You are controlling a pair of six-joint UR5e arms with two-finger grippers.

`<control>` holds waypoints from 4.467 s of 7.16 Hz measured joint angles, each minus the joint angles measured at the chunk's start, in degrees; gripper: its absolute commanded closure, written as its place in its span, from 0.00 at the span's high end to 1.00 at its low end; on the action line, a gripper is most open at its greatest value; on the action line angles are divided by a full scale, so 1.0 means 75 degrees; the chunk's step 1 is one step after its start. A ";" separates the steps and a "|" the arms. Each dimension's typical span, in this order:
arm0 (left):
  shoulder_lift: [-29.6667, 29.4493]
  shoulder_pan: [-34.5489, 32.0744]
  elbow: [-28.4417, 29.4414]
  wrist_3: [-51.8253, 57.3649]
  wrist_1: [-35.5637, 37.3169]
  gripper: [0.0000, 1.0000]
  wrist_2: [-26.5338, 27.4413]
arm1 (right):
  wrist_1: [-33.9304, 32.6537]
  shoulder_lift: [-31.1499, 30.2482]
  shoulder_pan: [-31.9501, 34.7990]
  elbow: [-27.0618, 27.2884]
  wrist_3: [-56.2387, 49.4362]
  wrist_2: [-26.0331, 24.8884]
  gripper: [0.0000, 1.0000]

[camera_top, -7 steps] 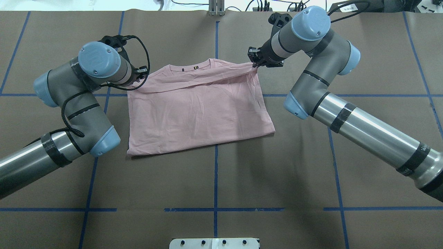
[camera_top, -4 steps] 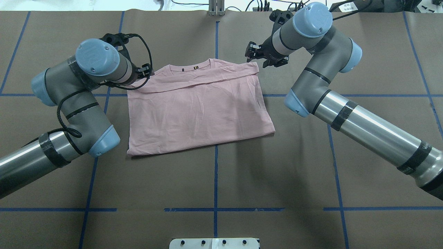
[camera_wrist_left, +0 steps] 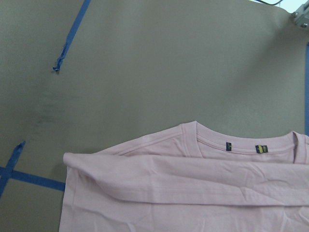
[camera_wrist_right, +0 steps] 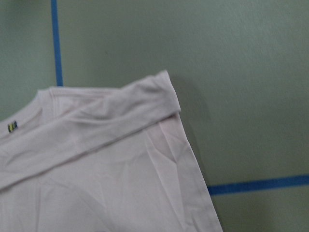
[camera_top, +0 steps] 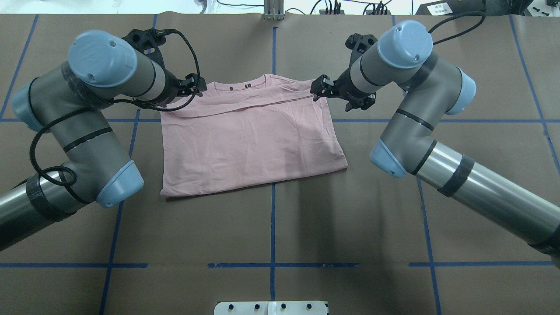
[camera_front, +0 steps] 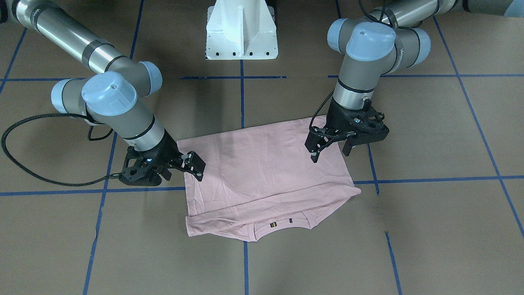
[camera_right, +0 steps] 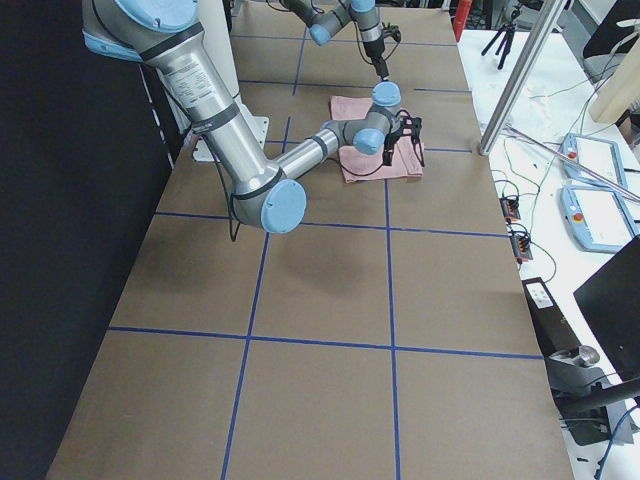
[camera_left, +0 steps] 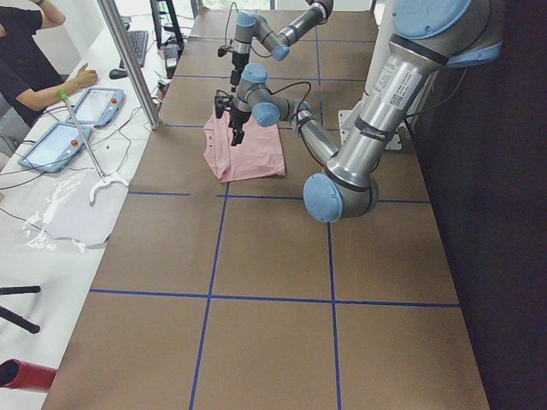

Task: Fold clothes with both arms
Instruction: 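Move the right gripper to the folded shirt's near corner and grasp it, then drag the folded shirt with the right gripper toward the robot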

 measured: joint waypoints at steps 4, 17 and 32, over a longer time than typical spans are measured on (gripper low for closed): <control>-0.0021 0.0079 -0.0566 -0.0154 0.0451 1.00 -0.0069 | -0.1159 -0.0583 -0.0900 0.0826 0.0350 -0.0470 0.85; -0.0091 0.0204 -0.0691 -0.0381 0.0458 1.00 -0.0040 | -0.1402 -0.0851 -0.1149 0.0759 0.0248 -0.0397 0.00; 0.0027 0.2023 -0.1066 -0.1784 0.0496 0.99 0.0030 | -0.2906 -0.4533 -0.3349 0.6338 0.1633 -0.0970 1.00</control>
